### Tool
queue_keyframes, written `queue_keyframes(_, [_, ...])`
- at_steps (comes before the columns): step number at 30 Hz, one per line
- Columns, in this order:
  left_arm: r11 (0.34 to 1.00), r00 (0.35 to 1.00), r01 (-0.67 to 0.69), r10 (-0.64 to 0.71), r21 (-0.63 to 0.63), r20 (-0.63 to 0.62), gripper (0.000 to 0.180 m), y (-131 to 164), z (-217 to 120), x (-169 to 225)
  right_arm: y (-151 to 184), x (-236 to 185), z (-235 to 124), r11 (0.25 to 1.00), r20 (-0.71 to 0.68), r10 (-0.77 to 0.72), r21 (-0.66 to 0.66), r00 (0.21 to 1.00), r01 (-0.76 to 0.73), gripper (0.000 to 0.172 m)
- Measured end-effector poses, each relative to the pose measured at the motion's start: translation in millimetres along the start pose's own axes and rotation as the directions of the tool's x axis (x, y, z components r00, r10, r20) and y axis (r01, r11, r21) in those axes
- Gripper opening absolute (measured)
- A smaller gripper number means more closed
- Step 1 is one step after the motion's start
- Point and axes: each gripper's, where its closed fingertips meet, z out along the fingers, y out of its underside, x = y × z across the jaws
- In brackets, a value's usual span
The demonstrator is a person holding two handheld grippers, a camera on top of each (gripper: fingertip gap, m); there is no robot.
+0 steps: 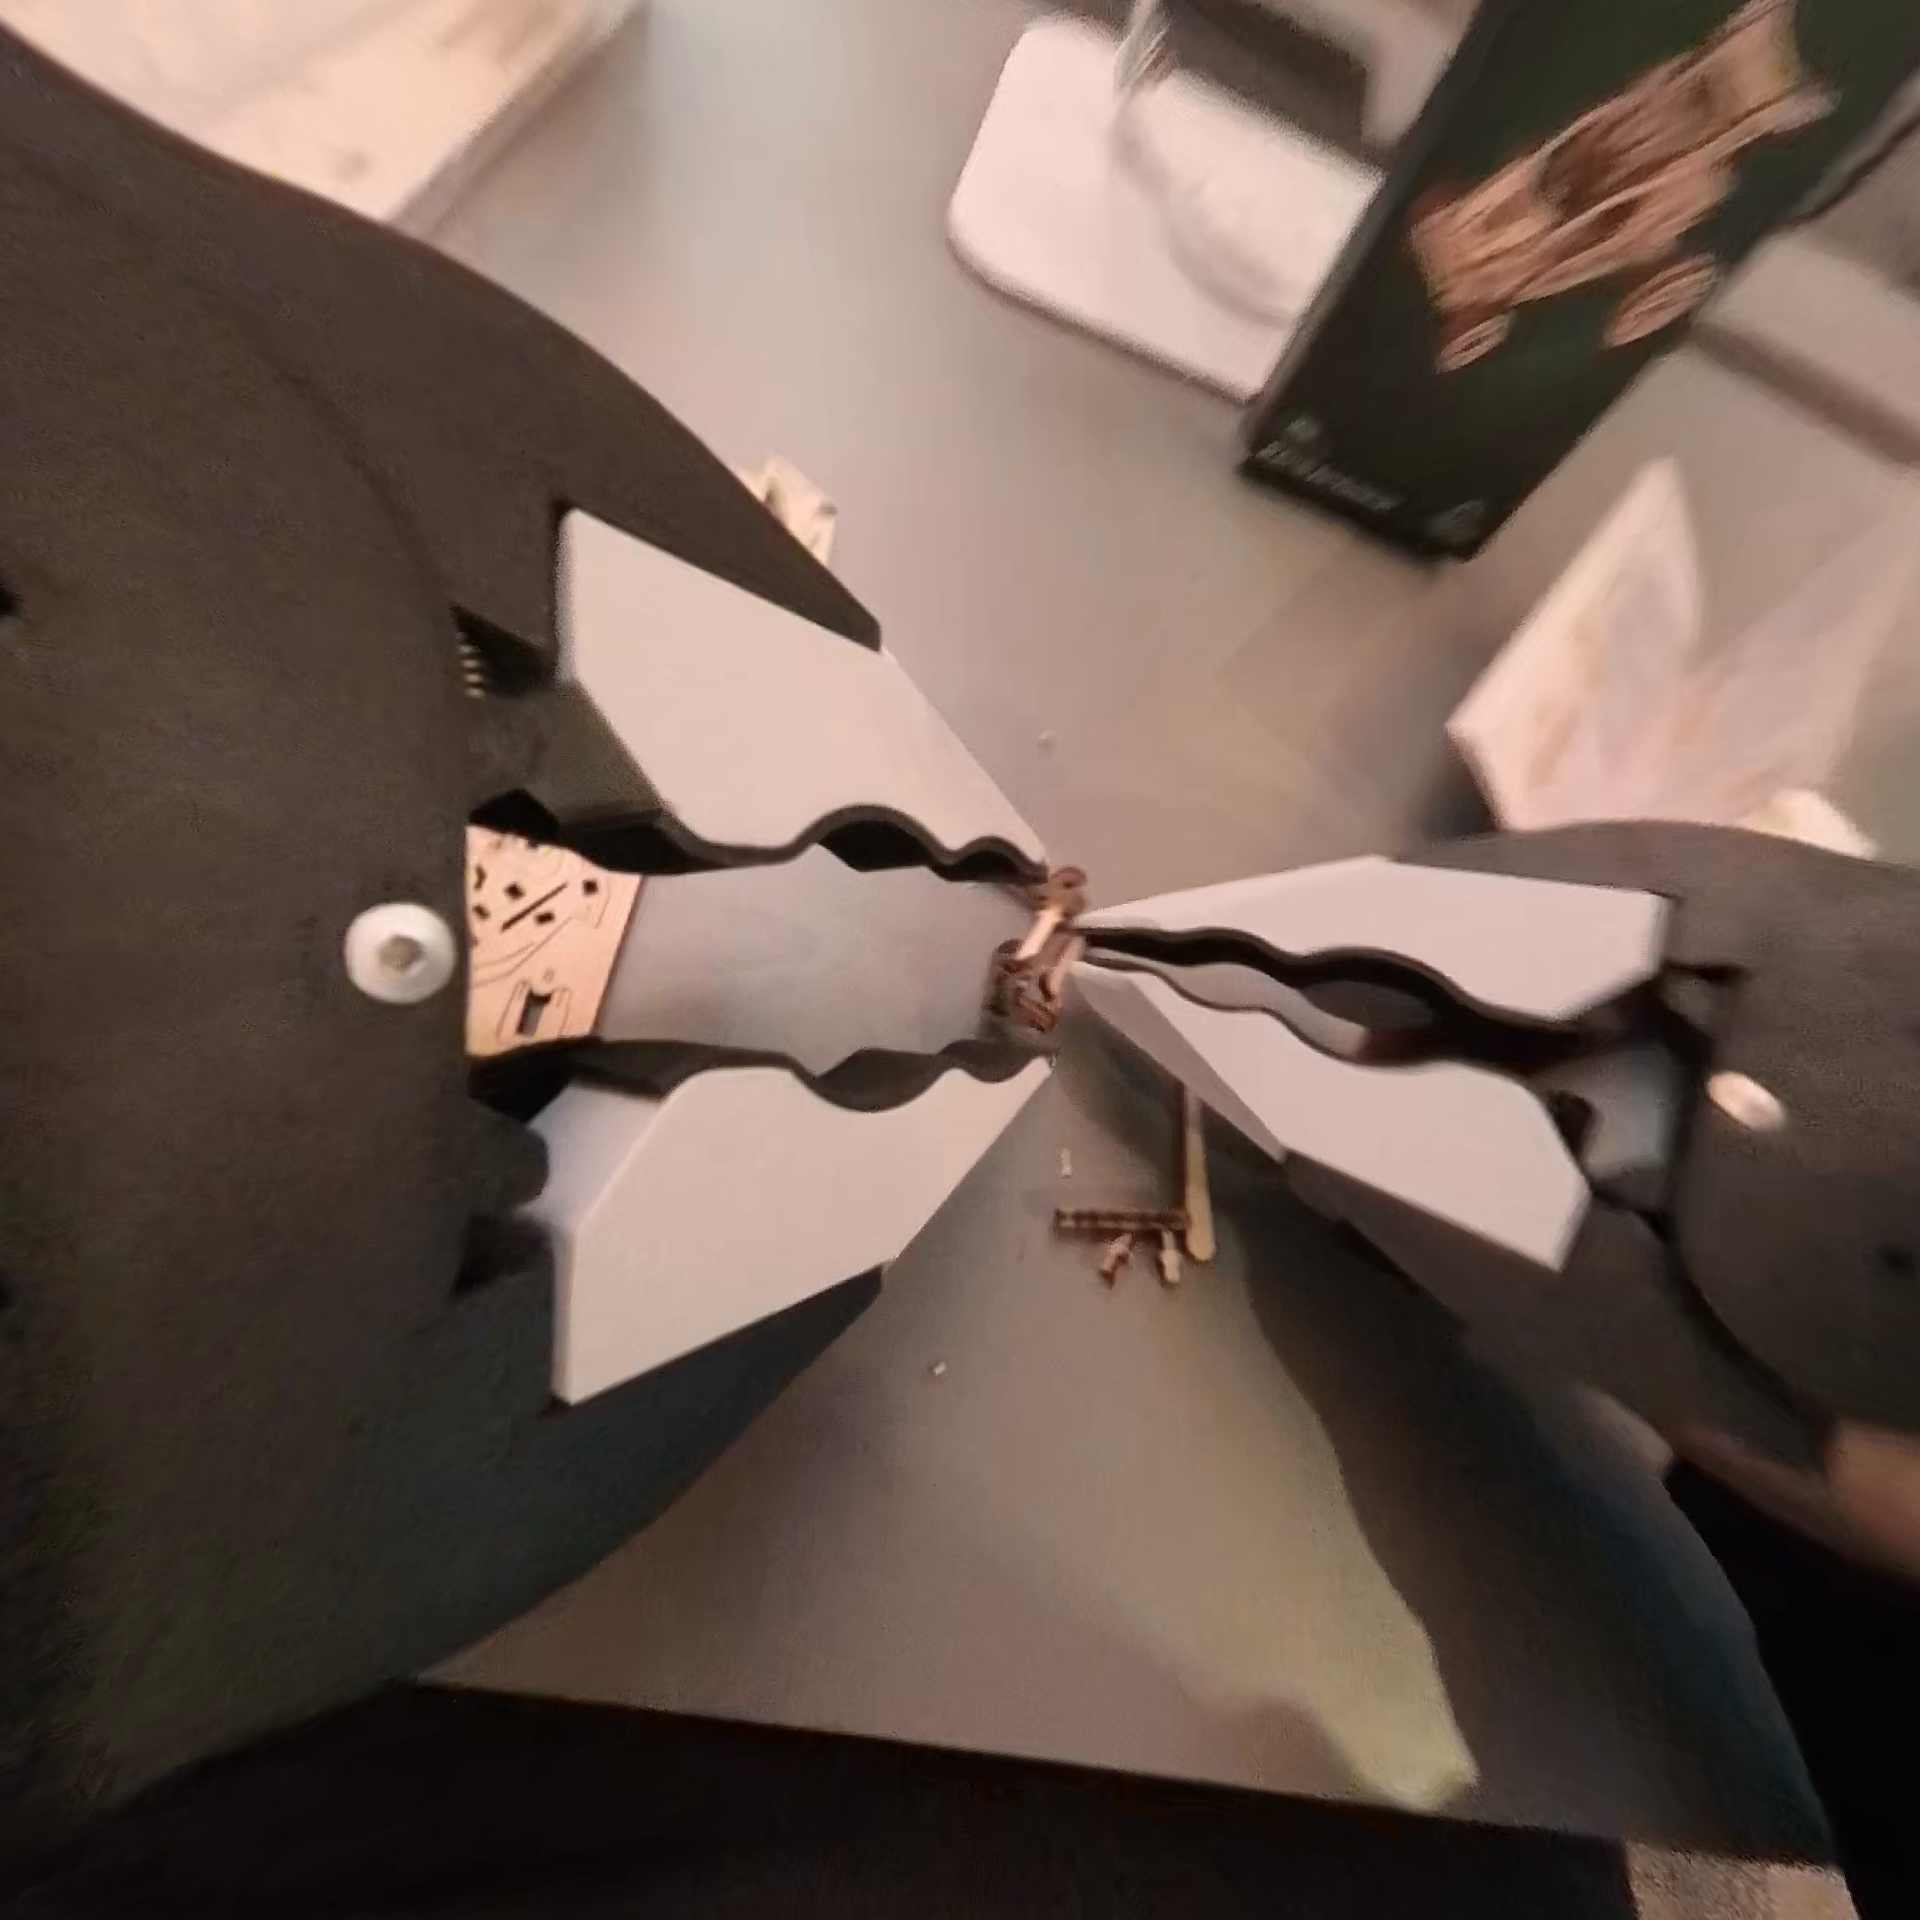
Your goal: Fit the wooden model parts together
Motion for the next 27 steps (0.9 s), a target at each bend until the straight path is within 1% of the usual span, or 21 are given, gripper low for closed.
queue_keyframes(1, [0.996,0.996,-0.085,0.085,0.039,0.011,0.026,-8.9,-4.5,4.8,-0.3,0.0,0.1,1.000,0.000,-0.001,0.000,1.000,0.001,0.002])
queue_keyframes(2, [0.984,0.986,-0.169,0.168,0.054,0.012,0.023,-13.7,-6.9,11.7,-0.5,0.1,0.3,1.000,-0.001,-0.003,-0.002,1.000,0.003,0.002])
queue_keyframes(3, [0.971,0.972,-0.235,0.234,0.034,0.036,0.021,-13.4,-6.7,13.3,-0.6,-0.3,0.5,1.000,0.001,-0.003,-0.003,1.000,0.003,0.002])
queue_keyframes(4, [0.960,0.959,-0.281,0.280,0.007,0.044,0.021,-10.3,-4.7,14.8,-1.0,-0.8,0.7,1.000,0.004,-0.002,-0.001,1.000,0.002,0.002])
queue_keyframes(5, [0.955,0.954,-0.297,0.297,-0.005,0.035,0.021,-7.2,-2.1,17.1,-1.3,-1.1,0.8,1.000,0.006,-0.002,-0.001,1.000,0.002,0.002])
queue_keyframes(8, [0.968,0.968,-0.249,0.250,-0.019,0.031,0.023,0.7,4.2,14.3,-2.5,-1.4,0.8,1.000,0.003,-0.007,-0.003,1.000,0.007,0.002])
queue_keyframes(10, [0.975,0.974,-0.221,0.222,-0.027,0.051,0.023,3.7,5.1,8.3,-3.3,-0.7,0.3,1.000,-0.001,-0.008,-0.004,1.000,0.008,0.002])
queue_keyframes(13, [0.983,0.984,-0.175,0.177,-0.047,0.031,0.023,11.5,6.5,6.4,-3.3,-0.5,0.5,1.000,-0.002,-0.013,-0.010,1.000,0.013,0.002])
queue_keyframes(23, [0.989,0.993,-0.115,0.115,-0.091,0.001,0.025,29.2,13.8,6.2,-3.5,-0.1,3.9,0.998,-0.008,-0.056,-0.037,0.998,0.055,0.002])
queue_keyframes(26, [0.992,0.997,-0.069,0.067,-0.105,-0.024,0.024,34.9,16.1,7.5,-4.0,0.4,4.3,0.996,-0.015,-0.079,-0.051,0.997,0.078,0.002])
queue_keyframes(27, [0.992,0.999,-0.052,0.051,-0.117,-0.014,0.024,37.4,16.9,4.7,-3.7,0.6,4.4,0.995,-0.017,-0.088,-0.057,0.996,0.087,0.002])
